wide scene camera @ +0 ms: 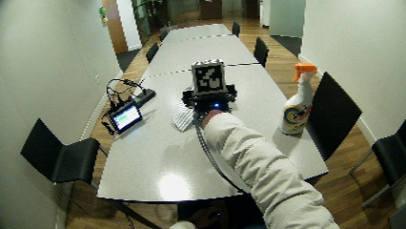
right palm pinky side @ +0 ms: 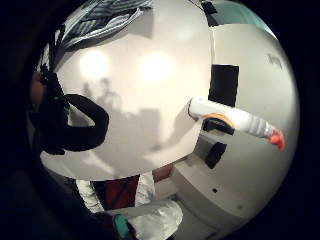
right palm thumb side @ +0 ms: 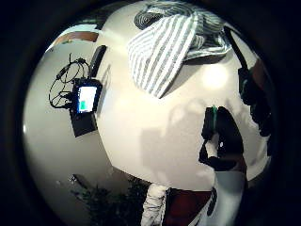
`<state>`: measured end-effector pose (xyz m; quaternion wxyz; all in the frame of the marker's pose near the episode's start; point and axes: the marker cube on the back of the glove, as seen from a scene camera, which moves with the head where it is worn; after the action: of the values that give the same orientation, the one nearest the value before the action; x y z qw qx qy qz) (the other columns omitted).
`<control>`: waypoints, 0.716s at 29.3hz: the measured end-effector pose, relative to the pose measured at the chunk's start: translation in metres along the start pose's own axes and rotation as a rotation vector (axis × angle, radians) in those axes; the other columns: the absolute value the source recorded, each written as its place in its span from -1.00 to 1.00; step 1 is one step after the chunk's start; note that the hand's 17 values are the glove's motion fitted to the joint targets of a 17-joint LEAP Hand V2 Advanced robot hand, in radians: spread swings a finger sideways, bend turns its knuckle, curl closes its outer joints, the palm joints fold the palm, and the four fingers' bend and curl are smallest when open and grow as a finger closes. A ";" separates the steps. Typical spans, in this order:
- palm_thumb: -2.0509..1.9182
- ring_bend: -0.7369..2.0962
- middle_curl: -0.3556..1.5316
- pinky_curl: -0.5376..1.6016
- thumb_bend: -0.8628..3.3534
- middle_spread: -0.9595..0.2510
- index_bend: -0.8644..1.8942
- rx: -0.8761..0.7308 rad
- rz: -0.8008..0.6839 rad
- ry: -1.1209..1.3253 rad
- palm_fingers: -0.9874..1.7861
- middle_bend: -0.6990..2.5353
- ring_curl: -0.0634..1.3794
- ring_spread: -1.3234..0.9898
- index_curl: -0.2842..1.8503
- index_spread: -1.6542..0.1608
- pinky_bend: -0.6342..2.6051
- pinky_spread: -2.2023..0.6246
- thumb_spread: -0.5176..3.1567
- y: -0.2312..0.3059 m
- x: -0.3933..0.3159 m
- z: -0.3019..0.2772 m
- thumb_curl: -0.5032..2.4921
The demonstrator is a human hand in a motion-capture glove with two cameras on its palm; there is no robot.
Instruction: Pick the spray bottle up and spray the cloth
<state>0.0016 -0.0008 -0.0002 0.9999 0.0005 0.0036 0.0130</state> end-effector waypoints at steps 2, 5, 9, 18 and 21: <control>0.37 -0.07 -0.50 -0.37 -0.38 0.54 -0.25 0.005 0.016 0.004 0.68 -0.33 -0.73 0.09 -0.68 0.74 -0.22 0.48 -0.51 -0.001 0.001 0.000 -0.56; 0.39 -0.03 -0.44 -0.30 -0.38 0.53 -0.25 0.017 0.025 0.007 0.64 -0.32 -0.62 0.08 -0.61 0.71 -0.18 0.45 -0.43 -0.003 0.002 -0.002 -0.54; 0.41 -0.01 -0.38 -0.23 -0.38 0.52 -0.25 0.028 0.013 0.009 0.60 -0.29 -0.51 0.07 -0.56 0.69 -0.16 0.44 -0.35 -0.004 0.003 -0.003 -0.51; 0.43 -0.01 -0.29 -0.16 -0.41 0.51 -0.25 0.005 0.004 0.019 0.57 -0.28 -0.41 0.06 -0.49 0.67 -0.15 0.42 -0.25 -0.002 0.001 0.000 -0.47; 0.43 -0.01 -0.27 -0.14 -0.42 0.51 -0.25 -0.023 -0.006 0.017 0.57 -0.29 -0.39 0.06 -0.48 0.66 -0.15 0.41 -0.23 0.006 -0.002 0.001 -0.46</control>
<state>-0.0004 0.0052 0.0009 0.9998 -0.0110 0.0117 0.0100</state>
